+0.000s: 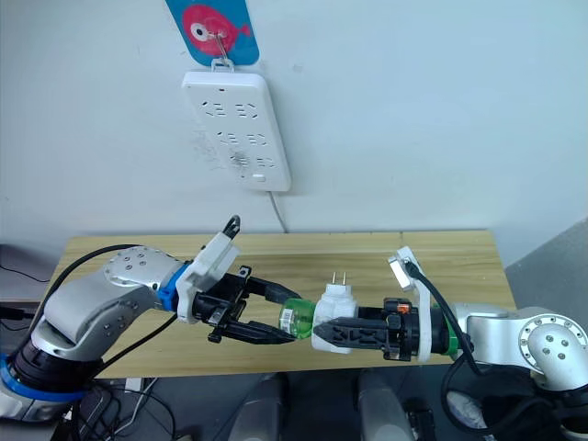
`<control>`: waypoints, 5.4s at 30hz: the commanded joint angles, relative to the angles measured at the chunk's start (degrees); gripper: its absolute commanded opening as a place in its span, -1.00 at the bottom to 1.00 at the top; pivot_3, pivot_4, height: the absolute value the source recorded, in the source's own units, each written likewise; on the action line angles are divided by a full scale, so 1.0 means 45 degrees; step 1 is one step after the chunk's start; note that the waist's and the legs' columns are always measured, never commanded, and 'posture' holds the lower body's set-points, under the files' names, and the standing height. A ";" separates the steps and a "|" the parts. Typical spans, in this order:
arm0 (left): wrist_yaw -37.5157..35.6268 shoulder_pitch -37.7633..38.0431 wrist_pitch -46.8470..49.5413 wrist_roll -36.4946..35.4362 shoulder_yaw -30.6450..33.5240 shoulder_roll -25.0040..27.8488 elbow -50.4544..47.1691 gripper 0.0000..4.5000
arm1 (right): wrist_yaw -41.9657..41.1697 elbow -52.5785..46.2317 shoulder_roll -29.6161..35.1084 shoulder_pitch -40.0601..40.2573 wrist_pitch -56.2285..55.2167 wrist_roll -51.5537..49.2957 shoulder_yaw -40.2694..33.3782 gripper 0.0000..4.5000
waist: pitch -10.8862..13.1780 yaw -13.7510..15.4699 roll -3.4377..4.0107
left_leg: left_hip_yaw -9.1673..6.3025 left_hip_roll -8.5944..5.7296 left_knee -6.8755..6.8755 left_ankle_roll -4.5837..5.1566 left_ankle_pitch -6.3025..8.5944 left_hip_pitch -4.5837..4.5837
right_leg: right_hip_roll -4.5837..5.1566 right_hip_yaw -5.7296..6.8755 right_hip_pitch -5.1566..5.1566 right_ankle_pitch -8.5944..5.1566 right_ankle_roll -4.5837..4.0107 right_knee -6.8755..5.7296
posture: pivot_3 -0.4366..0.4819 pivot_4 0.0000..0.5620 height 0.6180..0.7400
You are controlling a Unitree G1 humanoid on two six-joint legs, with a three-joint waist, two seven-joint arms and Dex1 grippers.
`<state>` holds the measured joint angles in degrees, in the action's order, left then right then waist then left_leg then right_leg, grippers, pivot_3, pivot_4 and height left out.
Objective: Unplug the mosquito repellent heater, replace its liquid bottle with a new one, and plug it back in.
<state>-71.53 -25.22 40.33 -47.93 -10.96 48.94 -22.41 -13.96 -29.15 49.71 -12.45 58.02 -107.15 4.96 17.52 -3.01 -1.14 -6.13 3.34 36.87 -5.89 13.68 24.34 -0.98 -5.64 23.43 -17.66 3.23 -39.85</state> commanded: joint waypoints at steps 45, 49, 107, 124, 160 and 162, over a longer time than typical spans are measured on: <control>0.1201 0.3901 -1.3575 0.5763 0.0270 -0.3154 0.0285 0.01 | -0.1560 0.0577 -0.0192 -0.1098 0.1067 0.1462 -0.0429 0.36 | 0.0009 0.0331 -0.0003 | 0.0000 0.0001 0.0009 -0.0001 -0.0001 0.0031 | 0.0007 0.0008 0.0001 0.0046 -0.0051 0.0050 | 0.02 0.08 1.00; 0.0922 0.4003 -1.1968 0.5096 0.0195 -0.2417 -0.0400 0.01 | -0.1546 0.0644 -0.0240 -0.1123 0.1096 0.1604 -0.0447 0.36 | 0.0012 0.0329 -0.0001 | -0.0002 0.0001 0.0009 -0.0001 -0.0001 0.0030 | 0.0007 0.0007 0.0002 0.0046 -0.0051 0.0043 | 0.02 0.08 1.00; 0.1270 0.3748 -1.5302 0.5666 0.0432 -0.2967 0.2376 0.10 | -0.1543 0.0981 -0.0130 -0.1276 0.1575 0.1250 -0.1072 0.36 | 0.0118 0.0598 -0.0003 | -0.0001 -0.0001 0.0013 0.0001 -0.0002 0.0027 | 0.0007 0.0007 0.0011 0.0046 -0.0056 0.0020 | -0.01 0.10 1.00; 0.1842 0.3202 -1.5671 0.6777 -0.0016 -0.3981 0.2387 1.00 | -0.1659 0.0954 -0.0184 -0.1382 0.1651 0.0982 -0.0870 0.36 | 0.0118 0.0599 -0.0003 | 0.0001 -0.0002 0.0012 0.0000 -0.0002 0.0028 | 0.0007 0.0008 0.0011 0.0045 -0.0056 0.0021 | -0.01 0.09 1.00; 0.2419 0.3307 -0.6766 0.4063 -0.0013 -0.0916 -0.0691 1.00 | -0.2616 0.0979 0.0335 -0.1200 0.1864 0.1519 -0.1174 0.36 | 0.0124 0.0367 -0.0001 | -0.0003 -0.0001 -0.0001 -0.0002 -0.0003 0.0023 | 0.0008 0.0014 0.0019 0.0043 -0.0059 0.0005 | 0.01 0.04 1.00; 0.2505 0.3802 -0.9005 0.5352 0.0146 -0.1531 0.0006 1.00 | -0.2618 0.0992 0.0370 -0.1211 0.1865 0.1531 -0.1199 0.36 | 0.0124 0.0400 -0.0001 | 0.0000 -0.0003 0.0002 -0.0003 -0.0003 0.0023 | 0.0011 0.0010 0.0017 0.0044 -0.0059 0.0008 | 0.01 0.06 1.00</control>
<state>-60.08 -9.27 8.84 -28.66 -11.34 43.35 -23.54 -25.21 -23.62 50.84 -18.12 66.72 -98.13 1.17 18.07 -1.21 -1.15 -6.12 3.33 36.89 -5.90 13.67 24.46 -0.93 -5.60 23.51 -17.46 2.96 -39.78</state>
